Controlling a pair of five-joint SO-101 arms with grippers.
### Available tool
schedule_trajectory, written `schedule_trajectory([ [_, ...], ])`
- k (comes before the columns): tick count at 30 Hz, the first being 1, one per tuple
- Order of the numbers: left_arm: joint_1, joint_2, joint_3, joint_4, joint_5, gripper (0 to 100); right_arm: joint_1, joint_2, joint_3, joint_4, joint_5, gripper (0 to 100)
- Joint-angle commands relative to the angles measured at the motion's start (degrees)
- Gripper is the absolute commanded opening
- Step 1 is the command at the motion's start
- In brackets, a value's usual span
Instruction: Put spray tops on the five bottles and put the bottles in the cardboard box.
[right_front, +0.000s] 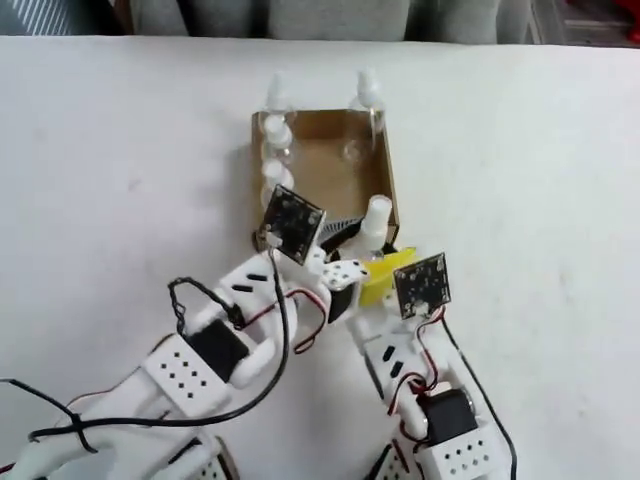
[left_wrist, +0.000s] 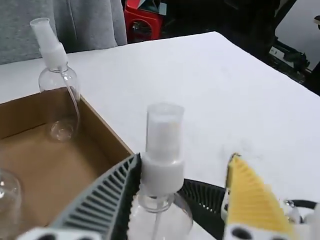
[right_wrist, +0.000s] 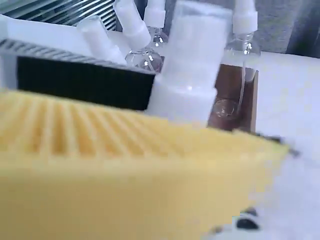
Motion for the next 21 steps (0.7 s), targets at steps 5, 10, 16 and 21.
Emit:
schedule_trajectory([
  [5, 0.8, 0.0, -0.6, 0.3, -0.4, 31, 0.5, -0.6, 0.4, 0.1, 0.6, 1.6],
  [10, 0.8, -0.1, -0.6, 0.5, -0.6, 31, 0.6, -0.6, 0.4, 0.1, 0.6, 1.6],
  [16, 0.3, -6.4, 0.3, 1.4, -0.4, 31, 0.6, -0.5, 0.4, 0.1, 0.6, 1.6],
  [21, -1.5, -16.8, 1.4, 6.4, -0.5, 30, 0.6, -0.5, 0.4, 0.1, 0.6, 1.6],
])
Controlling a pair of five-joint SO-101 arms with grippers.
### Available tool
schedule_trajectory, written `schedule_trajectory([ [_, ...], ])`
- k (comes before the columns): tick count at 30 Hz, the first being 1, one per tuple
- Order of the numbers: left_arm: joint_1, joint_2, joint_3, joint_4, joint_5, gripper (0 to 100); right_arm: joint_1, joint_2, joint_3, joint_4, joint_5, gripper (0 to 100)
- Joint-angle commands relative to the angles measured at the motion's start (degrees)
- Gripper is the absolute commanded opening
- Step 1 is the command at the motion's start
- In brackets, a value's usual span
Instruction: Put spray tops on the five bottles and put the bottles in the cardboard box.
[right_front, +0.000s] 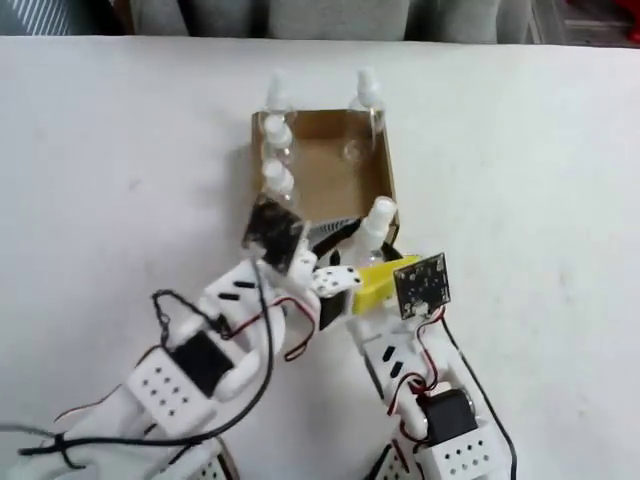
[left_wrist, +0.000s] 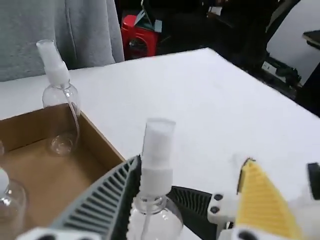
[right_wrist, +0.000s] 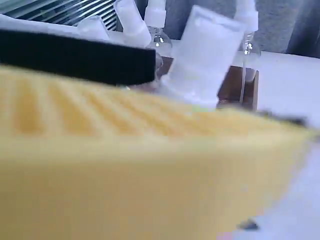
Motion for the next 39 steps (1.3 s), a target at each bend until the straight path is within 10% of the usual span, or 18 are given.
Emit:
schedule_trajectory([
  [1, -1.5, -10.5, 0.2, 4.6, -0.5, 30, 0.7, -0.5, 0.4, 0.1, 0.6, 1.6],
  [16, -9.9, -26.8, 1.3, 19.9, -0.3, 30, 0.7, -0.5, 0.4, 0.2, 0.7, 1.6],
  [23, -13.7, -30.8, 1.7, 32.7, -0.2, 30, -1.8, -0.5, 0.4, -0.3, 19.1, 1.6],
  [33, -19.7, -37.8, 4.6, 44.0, -0.6, 30, 2.8, -0.5, 0.4, -9.8, 19.2, 1.6],
  [39, -19.7, -44.4, 9.4, 43.9, -3.3, 5, 4.7, -0.5, 0.4, -13.5, 19.1, 1.6],
])
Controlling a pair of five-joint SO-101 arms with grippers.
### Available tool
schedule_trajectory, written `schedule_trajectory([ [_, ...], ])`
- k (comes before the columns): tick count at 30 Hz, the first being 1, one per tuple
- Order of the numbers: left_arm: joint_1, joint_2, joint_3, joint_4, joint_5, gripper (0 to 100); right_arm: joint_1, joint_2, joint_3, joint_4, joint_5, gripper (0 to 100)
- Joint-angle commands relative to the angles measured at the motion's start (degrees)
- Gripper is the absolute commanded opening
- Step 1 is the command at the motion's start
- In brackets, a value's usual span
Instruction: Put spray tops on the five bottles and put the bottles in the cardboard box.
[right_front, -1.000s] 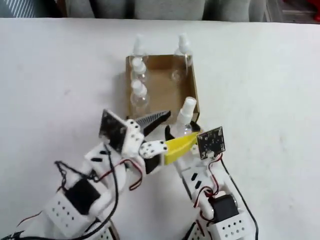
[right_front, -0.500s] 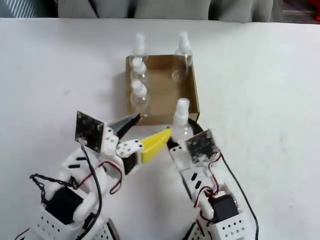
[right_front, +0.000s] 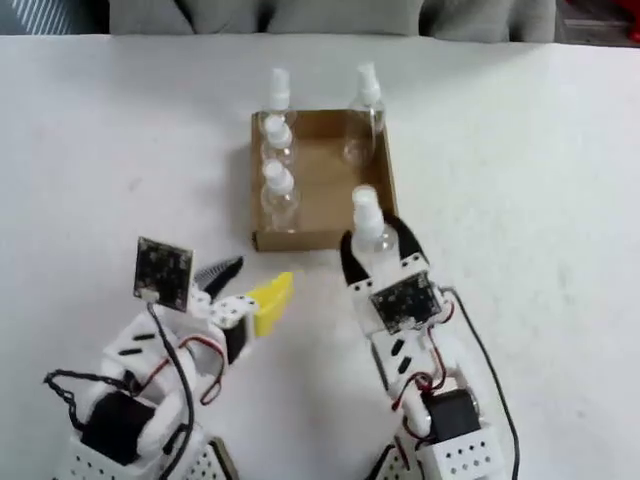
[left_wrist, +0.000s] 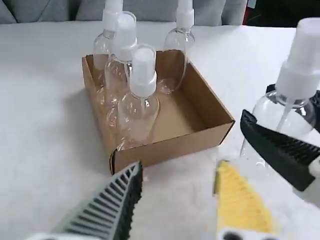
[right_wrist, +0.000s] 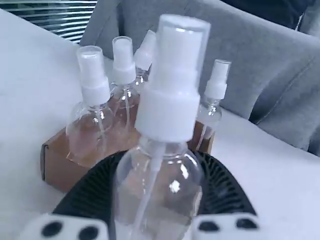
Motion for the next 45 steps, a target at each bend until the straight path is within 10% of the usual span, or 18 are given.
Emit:
schedule_trajectory([
  [1, -0.7, -5.5, 2.1, 0.2, -4.9, 1, 0.7, -0.5, 0.4, -3.2, 0.0, 1.6],
  [26, -9.4, -8.6, 15.2, 0.1, -14.9, 2, 4.4, 1.6, -4.7, -15.3, -9.6, 1.5],
  [45, -16.9, -8.5, 22.6, -8.3, -14.9, 2, 4.4, 47.7, -21.6, -40.6, -9.6, 1.5],
])
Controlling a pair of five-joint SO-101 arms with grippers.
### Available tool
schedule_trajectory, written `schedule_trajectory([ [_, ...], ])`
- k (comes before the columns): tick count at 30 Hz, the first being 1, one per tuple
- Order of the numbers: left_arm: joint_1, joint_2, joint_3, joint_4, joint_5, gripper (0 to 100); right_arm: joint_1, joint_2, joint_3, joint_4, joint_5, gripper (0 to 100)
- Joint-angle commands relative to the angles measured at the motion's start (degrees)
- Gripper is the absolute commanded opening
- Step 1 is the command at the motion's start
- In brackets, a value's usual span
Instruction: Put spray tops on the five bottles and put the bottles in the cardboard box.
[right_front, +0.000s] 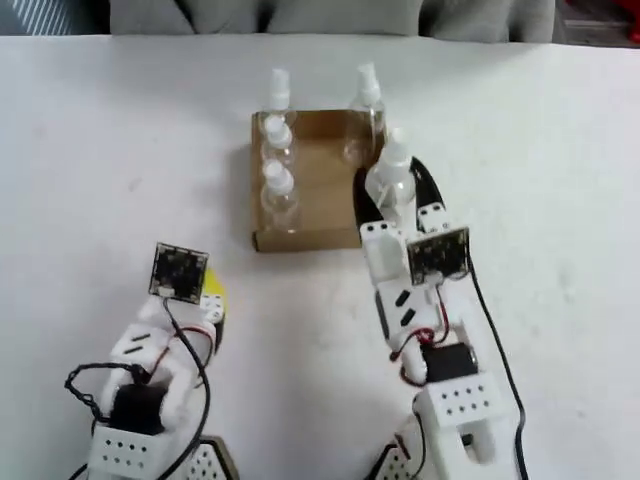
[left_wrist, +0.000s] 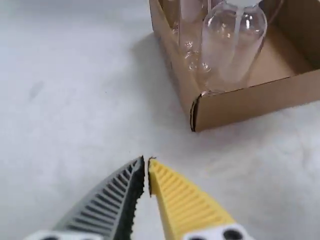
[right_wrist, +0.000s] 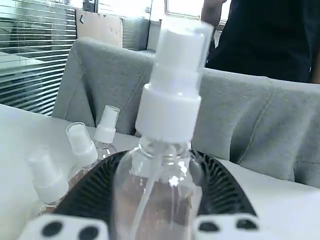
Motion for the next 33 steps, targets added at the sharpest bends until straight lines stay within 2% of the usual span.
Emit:
schedule_trajectory([
  [1, -1.1, -0.7, -0.2, -1.3, -0.4, 2, 0.3, 9.6, -5.5, -7.9, -0.4, 1.5],
  [5, -1.1, -0.7, -0.2, -1.3, -0.4, 2, 0.2, 22.4, -8.4, -18.0, -1.1, 1.5],
  [9, -1.1, -0.7, -0.2, -1.3, -0.4, 2, 0.7, 35.6, -12.3, -27.8, -6.6, 1.5],
  [17, -0.8, -0.7, -0.2, -1.3, -0.4, 2, 0.7, 59.8, -21.8, -44.1, -6.4, 1.5],
  [23, -0.7, -0.7, -0.2, -1.3, -0.4, 2, 0.7, 71.7, -26.6, -50.5, -6.4, 1.5],
  [33, -0.7, -0.7, -0.2, -1.4, -0.4, 2, 0.8, 80.5, -32.2, -50.9, -5.0, 1.5],
])
